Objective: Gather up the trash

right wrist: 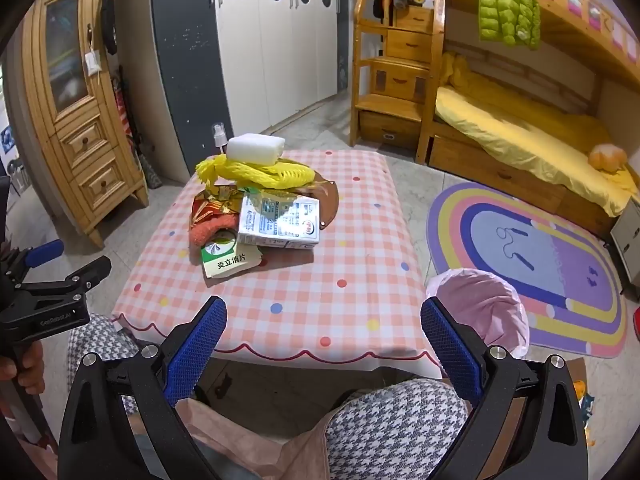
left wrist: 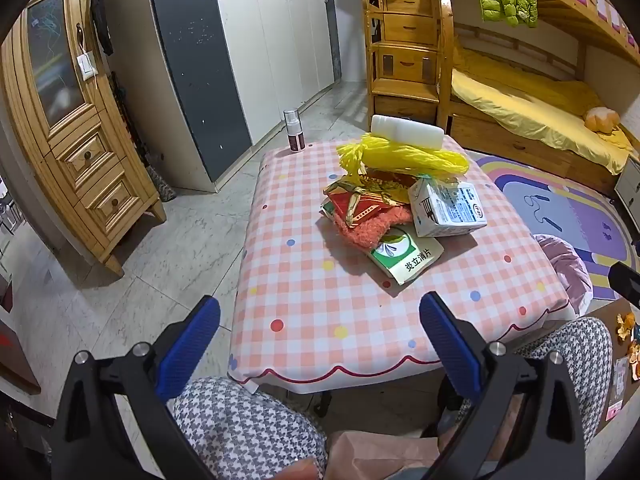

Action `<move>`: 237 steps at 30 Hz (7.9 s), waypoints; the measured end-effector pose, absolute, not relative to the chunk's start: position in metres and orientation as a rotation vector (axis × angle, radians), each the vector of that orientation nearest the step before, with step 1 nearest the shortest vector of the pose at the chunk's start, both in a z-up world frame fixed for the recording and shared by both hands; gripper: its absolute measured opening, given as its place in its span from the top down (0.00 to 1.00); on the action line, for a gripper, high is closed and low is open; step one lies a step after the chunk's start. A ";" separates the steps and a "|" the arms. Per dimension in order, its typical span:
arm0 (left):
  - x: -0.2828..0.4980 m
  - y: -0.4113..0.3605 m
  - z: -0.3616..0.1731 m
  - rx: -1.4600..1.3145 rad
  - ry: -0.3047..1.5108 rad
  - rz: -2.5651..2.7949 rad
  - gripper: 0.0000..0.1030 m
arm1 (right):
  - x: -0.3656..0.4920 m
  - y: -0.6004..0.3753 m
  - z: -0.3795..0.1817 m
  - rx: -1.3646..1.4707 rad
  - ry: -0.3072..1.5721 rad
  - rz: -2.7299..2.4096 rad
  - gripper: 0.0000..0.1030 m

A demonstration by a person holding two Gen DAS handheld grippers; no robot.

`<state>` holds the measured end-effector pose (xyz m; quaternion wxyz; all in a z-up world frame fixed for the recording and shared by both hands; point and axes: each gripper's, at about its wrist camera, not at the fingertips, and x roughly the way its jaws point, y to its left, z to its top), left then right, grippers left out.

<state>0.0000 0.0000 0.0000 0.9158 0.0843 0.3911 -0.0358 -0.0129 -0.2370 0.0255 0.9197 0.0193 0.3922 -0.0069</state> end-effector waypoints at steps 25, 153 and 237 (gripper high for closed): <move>0.000 0.002 -0.001 0.175 0.809 -0.075 0.06 | -0.013 -0.237 0.024 0.049 0.809 -0.009 0.06; 0.154 0.034 -0.028 0.114 0.829 -0.030 0.06 | 0.228 -0.171 -0.001 0.047 0.816 0.181 0.41; 0.082 -0.406 -0.085 0.339 0.788 -1.079 0.40 | 0.012 -0.524 -0.128 0.318 0.901 -0.435 0.24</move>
